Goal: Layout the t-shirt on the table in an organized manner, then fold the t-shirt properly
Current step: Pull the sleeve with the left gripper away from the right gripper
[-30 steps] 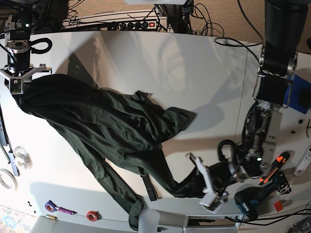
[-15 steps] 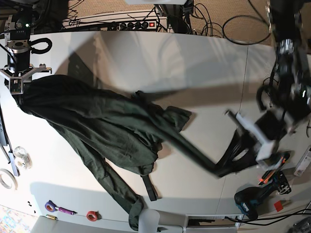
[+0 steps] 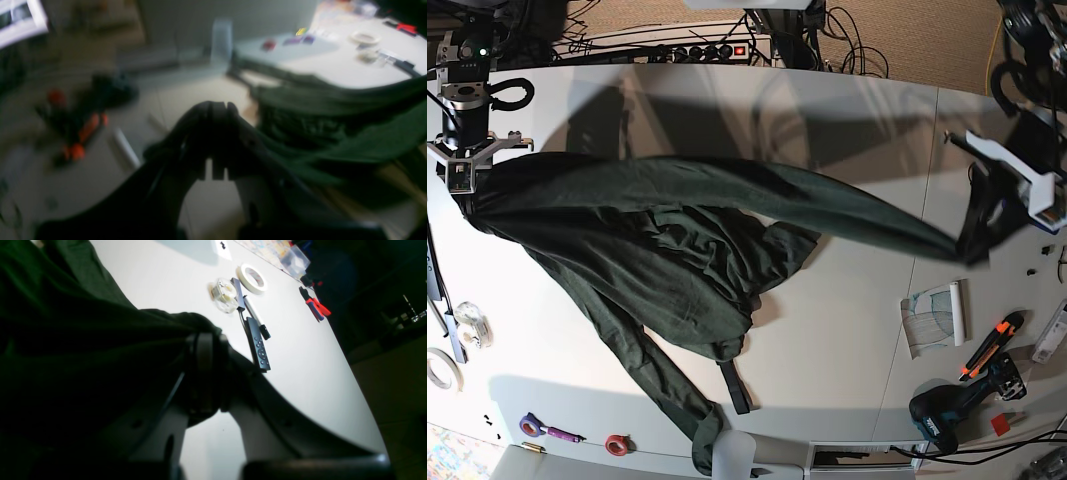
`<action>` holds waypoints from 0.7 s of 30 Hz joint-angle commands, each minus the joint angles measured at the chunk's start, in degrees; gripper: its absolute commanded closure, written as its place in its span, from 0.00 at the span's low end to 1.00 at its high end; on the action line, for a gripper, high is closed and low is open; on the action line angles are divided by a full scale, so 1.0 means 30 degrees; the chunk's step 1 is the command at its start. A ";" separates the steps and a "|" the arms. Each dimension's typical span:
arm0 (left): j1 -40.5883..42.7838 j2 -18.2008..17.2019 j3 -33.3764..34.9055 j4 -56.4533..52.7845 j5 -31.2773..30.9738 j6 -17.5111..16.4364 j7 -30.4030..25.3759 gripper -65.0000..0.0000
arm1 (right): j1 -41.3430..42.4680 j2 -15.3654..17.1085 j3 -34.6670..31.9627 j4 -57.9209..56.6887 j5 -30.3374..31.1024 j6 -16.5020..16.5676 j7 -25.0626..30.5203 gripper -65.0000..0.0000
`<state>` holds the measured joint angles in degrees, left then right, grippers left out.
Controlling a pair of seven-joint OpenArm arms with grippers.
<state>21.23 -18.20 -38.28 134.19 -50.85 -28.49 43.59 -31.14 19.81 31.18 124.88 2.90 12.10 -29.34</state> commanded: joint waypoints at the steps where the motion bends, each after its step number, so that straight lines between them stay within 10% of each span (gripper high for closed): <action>1: 0.0372 -0.0058 -0.0146 0.0270 -0.0539 0.0051 -0.0299 1.00 | 0.0007 0.0277 0.0219 0.0335 -0.0109 0.0124 0.0488 1.00; 21: 0.4138 0.0772 -0.0168 0.0270 0.0335 -0.0007 0.2652 1.00 | 0.0007 0.2601 0.0219 -0.3716 -0.0109 0.2761 0.0845 1.00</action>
<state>33.32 -15.40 -38.39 134.15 -48.99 -28.71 52.56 -31.16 26.48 31.18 112.92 2.66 21.02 -28.45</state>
